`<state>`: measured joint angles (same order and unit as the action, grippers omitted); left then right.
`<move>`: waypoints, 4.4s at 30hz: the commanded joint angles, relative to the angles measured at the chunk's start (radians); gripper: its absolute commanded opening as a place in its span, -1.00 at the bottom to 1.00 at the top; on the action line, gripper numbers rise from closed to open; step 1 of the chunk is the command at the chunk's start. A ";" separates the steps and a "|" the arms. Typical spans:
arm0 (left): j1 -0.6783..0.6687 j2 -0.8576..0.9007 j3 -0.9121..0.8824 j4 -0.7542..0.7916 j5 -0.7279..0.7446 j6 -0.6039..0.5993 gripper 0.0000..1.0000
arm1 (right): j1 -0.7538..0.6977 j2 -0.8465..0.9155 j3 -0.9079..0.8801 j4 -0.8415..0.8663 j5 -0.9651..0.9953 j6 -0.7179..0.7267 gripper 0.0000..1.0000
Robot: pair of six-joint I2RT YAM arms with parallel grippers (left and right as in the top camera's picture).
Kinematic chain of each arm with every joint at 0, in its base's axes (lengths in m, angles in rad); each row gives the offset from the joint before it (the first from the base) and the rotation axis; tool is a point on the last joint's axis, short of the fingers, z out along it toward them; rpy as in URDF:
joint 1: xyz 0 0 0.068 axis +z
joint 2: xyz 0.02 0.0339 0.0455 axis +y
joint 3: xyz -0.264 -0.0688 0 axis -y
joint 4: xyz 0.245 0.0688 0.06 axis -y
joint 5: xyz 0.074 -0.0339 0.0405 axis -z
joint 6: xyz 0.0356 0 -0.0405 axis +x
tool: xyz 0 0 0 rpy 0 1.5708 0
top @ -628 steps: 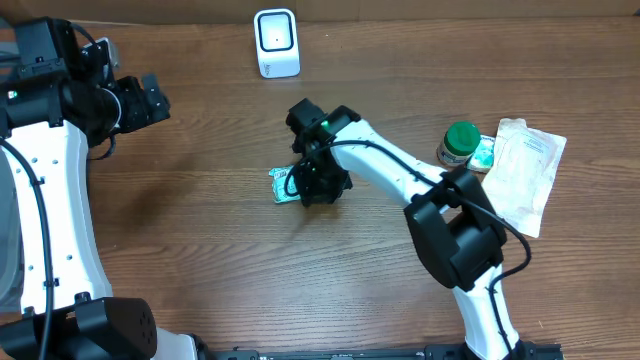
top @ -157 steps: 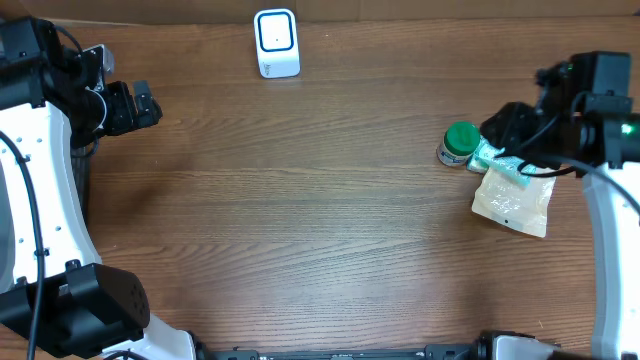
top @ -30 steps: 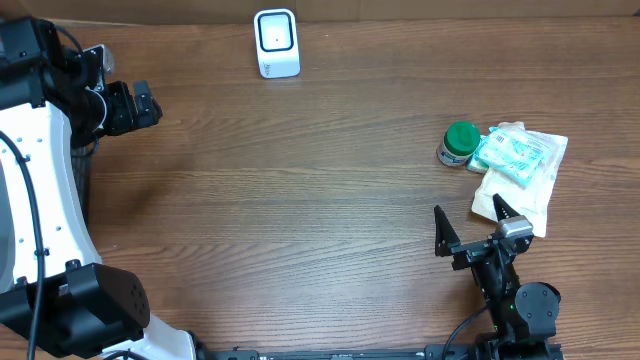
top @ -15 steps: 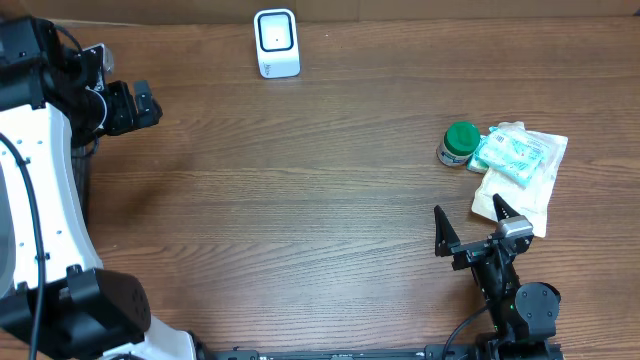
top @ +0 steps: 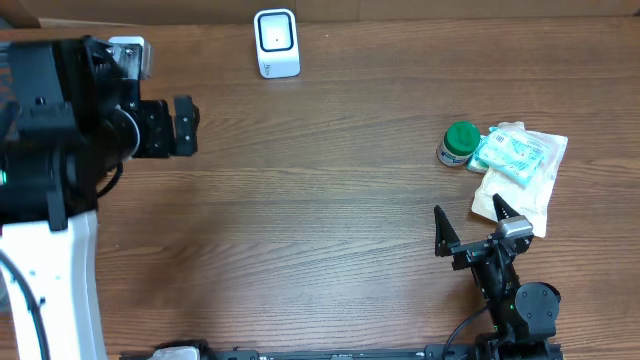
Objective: Scan the item barcode
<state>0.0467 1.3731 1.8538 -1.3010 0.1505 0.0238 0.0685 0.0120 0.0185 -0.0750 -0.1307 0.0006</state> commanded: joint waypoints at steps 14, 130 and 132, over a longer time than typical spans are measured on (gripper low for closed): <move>-0.021 -0.569 -0.943 0.957 -0.050 0.033 1.00 | 0.010 -0.009 -0.011 0.003 -0.004 0.005 1.00; -0.021 -1.369 -1.849 1.233 -0.050 0.261 0.99 | 0.010 -0.009 -0.011 0.003 -0.004 0.005 1.00; -0.021 -1.369 -1.849 1.233 -0.050 0.261 0.99 | 0.010 -0.009 -0.011 0.003 -0.004 0.005 1.00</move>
<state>0.0292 0.0151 0.0090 -0.0673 0.1001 0.2699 0.0727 0.0120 0.0185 -0.0761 -0.1314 0.0010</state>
